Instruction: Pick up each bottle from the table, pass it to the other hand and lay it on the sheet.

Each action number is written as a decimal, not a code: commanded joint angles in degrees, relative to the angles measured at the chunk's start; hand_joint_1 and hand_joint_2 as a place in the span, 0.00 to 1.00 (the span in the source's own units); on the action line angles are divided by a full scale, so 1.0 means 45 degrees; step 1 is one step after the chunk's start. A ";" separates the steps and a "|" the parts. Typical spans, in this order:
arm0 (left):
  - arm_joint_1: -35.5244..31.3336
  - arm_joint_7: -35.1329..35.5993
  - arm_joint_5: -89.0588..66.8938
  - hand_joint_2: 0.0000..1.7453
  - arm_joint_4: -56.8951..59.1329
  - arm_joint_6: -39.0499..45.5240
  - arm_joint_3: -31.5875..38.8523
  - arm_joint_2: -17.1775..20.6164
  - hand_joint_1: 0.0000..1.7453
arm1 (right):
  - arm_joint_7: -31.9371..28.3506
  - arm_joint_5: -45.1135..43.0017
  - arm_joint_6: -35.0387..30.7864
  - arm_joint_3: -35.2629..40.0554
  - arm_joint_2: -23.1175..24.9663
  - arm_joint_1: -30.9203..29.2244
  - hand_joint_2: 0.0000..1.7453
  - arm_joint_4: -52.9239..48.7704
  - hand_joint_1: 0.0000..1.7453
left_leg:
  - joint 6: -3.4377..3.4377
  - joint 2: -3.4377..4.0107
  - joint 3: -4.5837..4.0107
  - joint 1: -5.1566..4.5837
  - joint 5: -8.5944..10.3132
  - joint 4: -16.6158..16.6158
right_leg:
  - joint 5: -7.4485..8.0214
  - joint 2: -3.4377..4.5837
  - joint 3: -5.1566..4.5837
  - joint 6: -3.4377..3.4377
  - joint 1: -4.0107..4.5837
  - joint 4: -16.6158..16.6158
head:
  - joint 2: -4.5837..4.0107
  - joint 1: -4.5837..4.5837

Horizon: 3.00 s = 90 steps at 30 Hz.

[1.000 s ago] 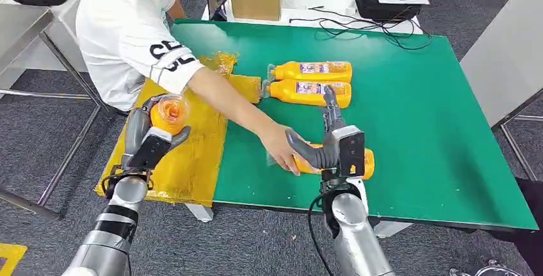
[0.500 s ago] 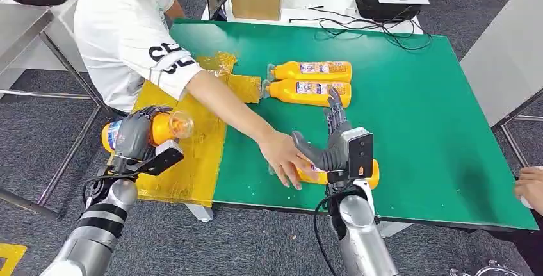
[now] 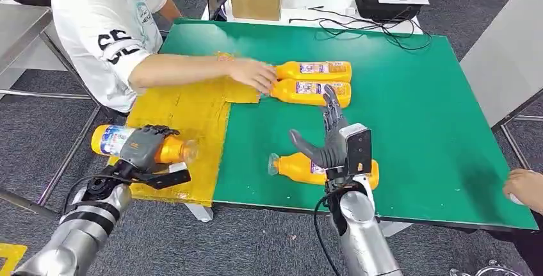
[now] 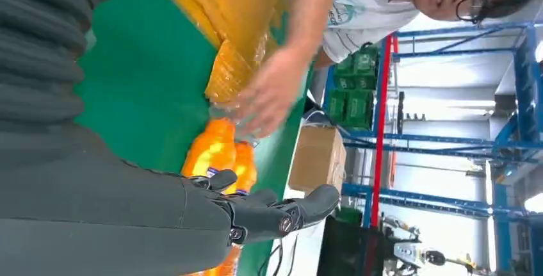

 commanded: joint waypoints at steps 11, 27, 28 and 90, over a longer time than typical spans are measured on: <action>-0.1889 -0.0419 -0.0026 1.00 0.4048 -0.2865 -0.2449 0.0197 1.00 | 0.0335 0.0072 0.0439 0.0817 -0.0271 -0.1492 1.00 0.1778 0.00 | -0.0011 0.0001 0.0075 -0.0007 -0.0008 -0.0020 | -0.0004 0.0017 0.0086 -0.0016 -0.0005 -0.0011 | 0.0000 0.0000; -0.2404 -0.0943 0.1045 1.00 0.3917 -0.3833 -0.2706 0.0398 0.00 | 0.0526 -0.0025 0.0613 0.1081 -0.0332 -0.2241 1.00 0.2613 0.00 | -0.0024 0.0006 0.0137 0.0005 -0.0016 -0.0011 | -0.0017 0.0018 0.0147 -0.0024 0.0006 -0.0003 | 0.0000 0.0005; -0.2404 -0.0943 0.1045 1.00 0.3917 -0.3833 -0.2706 0.0398 0.00 | 0.0526 -0.0025 0.0613 0.1081 -0.0332 -0.2241 1.00 0.2613 0.00 | -0.0021 -0.0002 0.0126 0.0002 -0.0009 -0.0013 | -0.0012 0.0011 0.0140 -0.0019 0.0002 -0.0007 | 0.0000 0.0004; 0.1377 -0.0191 1.4546 1.00 -0.3999 -0.6711 0.2989 -0.3761 0.00 | 0.3482 0.5120 0.0067 0.2224 -0.1296 -0.1374 1.00 0.4889 0.00 | -0.0028 -0.0027 0.0082 0.0005 -0.0033 0.0002 | -0.0039 -0.0025 0.0095 -0.0025 0.0012 -0.0008 | 0.0000 0.0000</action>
